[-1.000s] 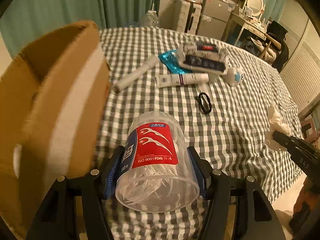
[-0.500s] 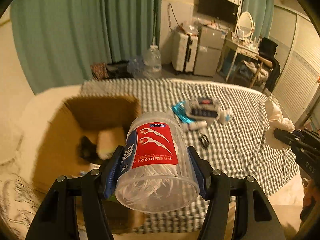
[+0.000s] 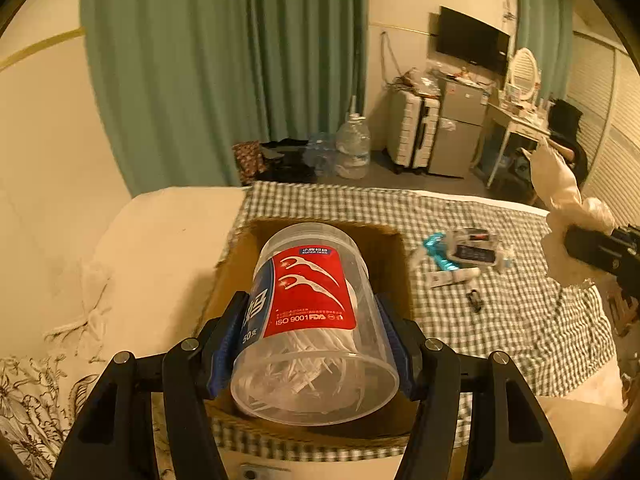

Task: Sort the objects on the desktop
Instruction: 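Carry the floss tub and lace cloth over the cardboard box and release both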

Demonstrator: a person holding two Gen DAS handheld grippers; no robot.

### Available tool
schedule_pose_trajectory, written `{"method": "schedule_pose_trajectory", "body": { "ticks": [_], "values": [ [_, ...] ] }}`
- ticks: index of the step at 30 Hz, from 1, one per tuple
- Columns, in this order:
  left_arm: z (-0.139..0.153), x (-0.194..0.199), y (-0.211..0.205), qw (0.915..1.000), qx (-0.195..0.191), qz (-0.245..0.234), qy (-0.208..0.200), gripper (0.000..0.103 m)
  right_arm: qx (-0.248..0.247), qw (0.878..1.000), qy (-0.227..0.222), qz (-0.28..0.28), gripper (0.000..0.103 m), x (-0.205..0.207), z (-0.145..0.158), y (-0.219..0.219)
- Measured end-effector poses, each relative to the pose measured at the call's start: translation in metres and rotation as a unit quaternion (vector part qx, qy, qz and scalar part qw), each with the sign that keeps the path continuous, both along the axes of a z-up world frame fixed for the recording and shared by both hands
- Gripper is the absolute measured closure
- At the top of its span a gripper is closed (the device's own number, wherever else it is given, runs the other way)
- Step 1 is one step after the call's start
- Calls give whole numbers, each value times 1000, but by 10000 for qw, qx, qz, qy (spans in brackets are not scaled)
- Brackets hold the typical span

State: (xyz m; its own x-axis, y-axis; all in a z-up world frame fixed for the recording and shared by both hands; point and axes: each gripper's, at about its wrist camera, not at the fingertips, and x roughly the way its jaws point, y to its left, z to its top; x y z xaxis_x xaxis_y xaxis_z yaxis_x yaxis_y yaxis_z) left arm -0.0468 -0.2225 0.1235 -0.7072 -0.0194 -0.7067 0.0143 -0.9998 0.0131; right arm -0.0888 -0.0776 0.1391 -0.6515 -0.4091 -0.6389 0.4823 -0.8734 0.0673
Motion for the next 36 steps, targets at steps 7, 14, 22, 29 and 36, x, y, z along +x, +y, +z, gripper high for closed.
{"method": "schedule_pose_trajectory", "body": {
  "ticks": [7,14,22,29,36],
  "values": [
    [-39,-8,-43,9992,115,231,-289,39,-81,9980,-514,346,87,-28,-48,-53],
    [-93,-26,-58,9972,113,260,-695,39,18,9926,-1134,432,86,-69,-112,-78],
    [-120,-37,-60,9953,248,300,-889,38,-328,9911,-1260,272,52,-95,-131,-78],
    [-109,-31,-52,9941,96,476,-975,3,-715,9942,-789,131,26,-75,-92,-44],
    [-37,-4,-38,9975,114,657,-222,3,-765,9938,736,-336,11,-14,-8,31]
  ]
}}
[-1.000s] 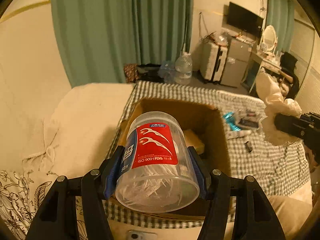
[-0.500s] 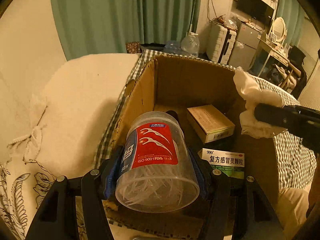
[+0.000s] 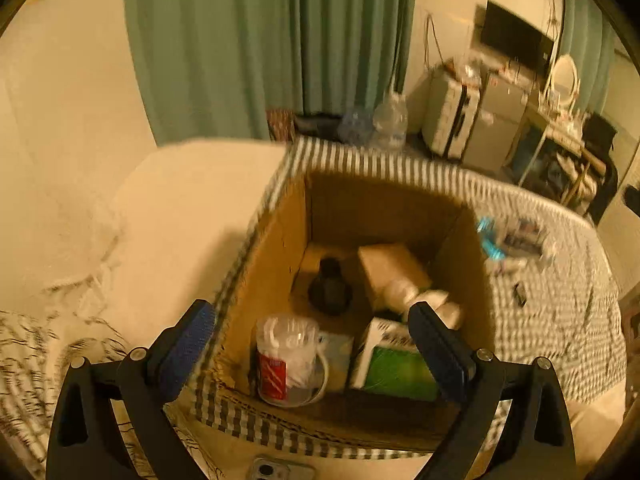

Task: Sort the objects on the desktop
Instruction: 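Move both tools back over the bed toward the remaining items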

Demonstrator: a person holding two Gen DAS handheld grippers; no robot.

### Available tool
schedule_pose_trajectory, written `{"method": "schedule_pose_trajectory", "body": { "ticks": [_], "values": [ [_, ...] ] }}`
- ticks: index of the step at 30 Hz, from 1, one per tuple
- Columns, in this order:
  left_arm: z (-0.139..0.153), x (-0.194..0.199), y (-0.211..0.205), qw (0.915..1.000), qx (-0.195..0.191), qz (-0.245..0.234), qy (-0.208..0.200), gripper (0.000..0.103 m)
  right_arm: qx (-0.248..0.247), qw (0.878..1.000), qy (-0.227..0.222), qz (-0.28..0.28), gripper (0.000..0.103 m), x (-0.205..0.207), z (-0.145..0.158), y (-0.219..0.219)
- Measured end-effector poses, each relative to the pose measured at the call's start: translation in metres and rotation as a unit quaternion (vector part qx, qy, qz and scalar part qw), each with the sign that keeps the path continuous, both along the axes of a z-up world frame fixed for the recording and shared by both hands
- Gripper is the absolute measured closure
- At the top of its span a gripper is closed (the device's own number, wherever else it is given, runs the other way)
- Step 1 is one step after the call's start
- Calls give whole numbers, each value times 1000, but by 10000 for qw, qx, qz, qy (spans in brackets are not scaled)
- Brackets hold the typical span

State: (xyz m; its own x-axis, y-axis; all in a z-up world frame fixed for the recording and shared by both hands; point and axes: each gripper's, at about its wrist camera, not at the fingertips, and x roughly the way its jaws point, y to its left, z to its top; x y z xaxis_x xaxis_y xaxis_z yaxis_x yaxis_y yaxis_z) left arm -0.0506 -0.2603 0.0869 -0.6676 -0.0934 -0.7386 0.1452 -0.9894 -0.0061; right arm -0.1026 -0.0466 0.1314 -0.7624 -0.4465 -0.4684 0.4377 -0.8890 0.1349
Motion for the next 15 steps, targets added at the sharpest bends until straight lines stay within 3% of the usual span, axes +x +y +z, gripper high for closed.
{"method": "schedule_pose_trajectory", "body": {
  "ticks": [3,5,9,12,15],
  "values": [
    [44,14,12,9988,21,-7,484,2,-121,9980,546,-298,0,31,38,36],
    [78,28,24,9962,0,31,872,0,-102,9937,944,-595,0,49,57,57],
    [119,46,53,9896,-77,208,1419,0,229,9717,1783,-1531,0,73,68,96],
    [117,45,84,9878,-191,527,1451,0,530,9684,1477,-1939,0,67,59,120],
    [96,27,111,9946,131,168,1015,0,506,9740,450,-2160,0,44,38,149]
  ]
}}
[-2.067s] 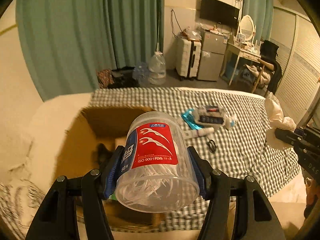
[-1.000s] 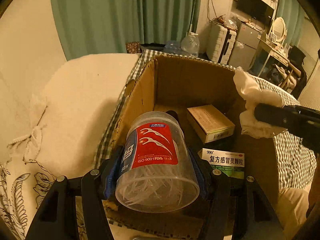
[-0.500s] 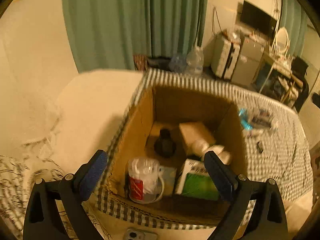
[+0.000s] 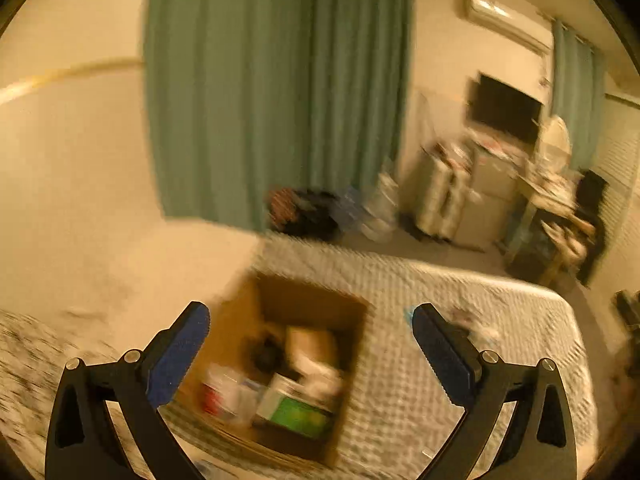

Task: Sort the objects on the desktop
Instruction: 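Move both tools back over the bed toward the remaining items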

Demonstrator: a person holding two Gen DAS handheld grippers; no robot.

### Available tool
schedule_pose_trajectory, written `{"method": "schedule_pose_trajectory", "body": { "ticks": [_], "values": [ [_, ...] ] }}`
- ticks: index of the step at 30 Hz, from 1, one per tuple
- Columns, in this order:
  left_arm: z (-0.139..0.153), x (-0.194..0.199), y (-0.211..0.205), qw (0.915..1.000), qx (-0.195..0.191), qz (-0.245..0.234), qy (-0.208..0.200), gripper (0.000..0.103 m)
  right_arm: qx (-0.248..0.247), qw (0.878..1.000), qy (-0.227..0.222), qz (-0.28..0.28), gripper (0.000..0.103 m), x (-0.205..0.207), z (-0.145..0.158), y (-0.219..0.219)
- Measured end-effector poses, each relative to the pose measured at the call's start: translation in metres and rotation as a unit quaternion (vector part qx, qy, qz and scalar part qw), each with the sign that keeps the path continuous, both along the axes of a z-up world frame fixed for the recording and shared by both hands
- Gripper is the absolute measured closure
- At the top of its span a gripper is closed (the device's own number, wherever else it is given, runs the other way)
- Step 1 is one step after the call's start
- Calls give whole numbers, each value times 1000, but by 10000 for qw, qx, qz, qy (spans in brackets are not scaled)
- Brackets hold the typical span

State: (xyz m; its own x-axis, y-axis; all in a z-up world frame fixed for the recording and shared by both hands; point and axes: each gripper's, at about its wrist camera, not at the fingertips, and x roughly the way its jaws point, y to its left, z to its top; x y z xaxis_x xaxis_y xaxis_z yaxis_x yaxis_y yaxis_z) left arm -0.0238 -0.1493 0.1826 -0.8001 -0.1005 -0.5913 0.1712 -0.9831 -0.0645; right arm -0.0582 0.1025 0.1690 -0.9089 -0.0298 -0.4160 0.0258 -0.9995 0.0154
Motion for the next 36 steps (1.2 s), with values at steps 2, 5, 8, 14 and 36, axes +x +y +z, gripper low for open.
{"method": "schedule_pose_trajectory", "body": {
  "ticks": [2,5,8,14,36],
  "values": [
    [-17,-16,26,9994,-52,-64,-347,0,-187,9994,-287,-37,0,-11,-19,20],
    [-35,-38,63,9979,-59,-283,-576,0,-305,9988,-378,-77,0,-20,-37,43],
    [-40,-67,92,9968,194,-433,-649,0,-366,9982,-479,-45,0,-34,-44,61],
    [-17,-140,153,9851,903,-484,-1382,0,-112,9992,-353,-140,0,-53,-24,99],
    [-285,-135,218,9827,-519,-458,-1717,0,-717,9872,-1417,-145,1,-111,-243,128]
  ]
}}
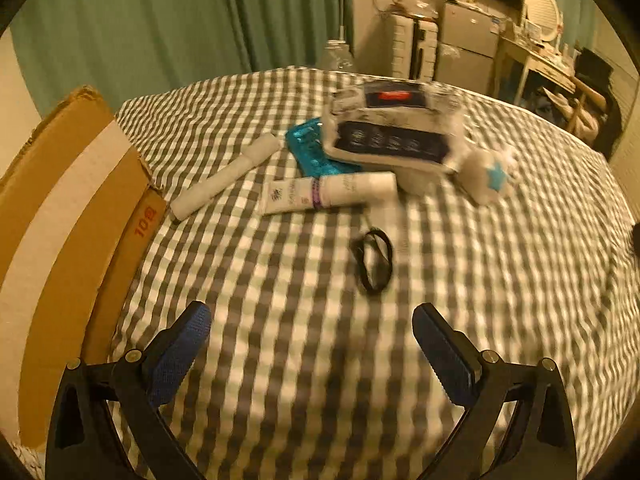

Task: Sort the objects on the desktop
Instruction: 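Move both tools back over the bed toward the remaining items, then grasp the black hair tie with the left tool while the right tool grasps the white bear figurine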

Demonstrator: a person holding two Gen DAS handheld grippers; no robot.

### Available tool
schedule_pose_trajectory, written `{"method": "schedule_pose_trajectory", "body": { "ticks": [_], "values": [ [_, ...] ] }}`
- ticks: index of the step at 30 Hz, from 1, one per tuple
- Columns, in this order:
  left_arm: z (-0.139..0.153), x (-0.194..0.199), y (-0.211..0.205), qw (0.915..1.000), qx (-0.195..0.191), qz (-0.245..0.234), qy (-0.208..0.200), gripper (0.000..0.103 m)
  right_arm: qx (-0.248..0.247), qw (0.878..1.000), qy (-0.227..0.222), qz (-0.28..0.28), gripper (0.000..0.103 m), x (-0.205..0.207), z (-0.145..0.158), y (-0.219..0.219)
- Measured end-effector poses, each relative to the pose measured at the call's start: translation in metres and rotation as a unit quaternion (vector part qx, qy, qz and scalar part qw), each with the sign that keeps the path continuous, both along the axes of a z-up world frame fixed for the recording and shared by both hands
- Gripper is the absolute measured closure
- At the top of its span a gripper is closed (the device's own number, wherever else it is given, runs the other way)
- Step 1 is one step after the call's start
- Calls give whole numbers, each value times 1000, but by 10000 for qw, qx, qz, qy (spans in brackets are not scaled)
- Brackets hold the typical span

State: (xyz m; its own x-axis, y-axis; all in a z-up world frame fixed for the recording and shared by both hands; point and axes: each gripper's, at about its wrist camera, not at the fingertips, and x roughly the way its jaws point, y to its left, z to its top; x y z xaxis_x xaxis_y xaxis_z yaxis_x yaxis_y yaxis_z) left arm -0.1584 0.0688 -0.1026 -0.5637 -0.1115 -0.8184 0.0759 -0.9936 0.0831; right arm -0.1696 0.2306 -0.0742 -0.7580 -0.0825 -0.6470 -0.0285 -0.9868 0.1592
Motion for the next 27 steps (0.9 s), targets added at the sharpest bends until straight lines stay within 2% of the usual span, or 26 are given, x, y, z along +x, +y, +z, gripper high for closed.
{"method": "schedule_pose_trajectory", "body": {
  "ticks": [2,4,6,9,10,11,12,13,14,15,17,18,19,20,22,24,27],
  "values": [
    [-8,-10,5,9998,-98,-151,95,0,-27,9999,-149,9,1,-18,-18,0],
    [-19,-18,13,9990,-275,-313,136,5,81,9996,-273,77,1,-36,-33,0],
    [-31,-25,15,9989,-336,-282,146,7,195,9992,-320,159,2,-54,-40,-2],
    [-39,-28,6,9996,70,-205,206,9,231,9984,-381,340,8,-79,-45,-9],
    [-40,-29,0,9991,325,-201,160,11,294,9981,-366,410,8,-86,-47,-13],
    [-40,-30,-2,9987,434,-215,170,19,353,9976,-359,478,8,-91,-47,-17],
    [-39,-29,-3,9982,507,-264,202,39,456,9969,-375,519,8,-98,-48,-22],
    [-37,-30,-2,9976,540,-390,196,51,589,9957,-454,561,8,-107,-51,-27],
    [-35,-30,1,9974,480,-500,181,74,737,9944,-520,548,8,-113,-54,-30],
    [-32,-29,3,9973,441,-570,153,87,834,9932,-582,557,8,-120,-55,-32],
    [-30,-25,3,9967,549,-589,91,94,836,9925,-697,549,8,-130,-59,-33],
    [-30,-22,1,9965,630,-547,54,95,796,9917,-807,600,12,-134,-61,-34],
    [-30,-20,-1,9965,664,-512,44,96,837,9903,-904,640,31,-137,-63,-36],
    [-28,-15,-3,9963,721,-468,32,96,1010,9874,-1057,606,41,-137,-66,-38],
    [-25,-11,-7,9958,759,-516,41,96,1051,9864,-1115,593,41,-128,-68,-38],
    [-21,-4,-9,9959,734,-522,72,96,825,9889,-1085,599,41,-108,-67,-33],
    [-10,8,-22,9936,1023,-449,148,96,413,9922,-1076,485,41,-69,-69,-22]
  ]
}}
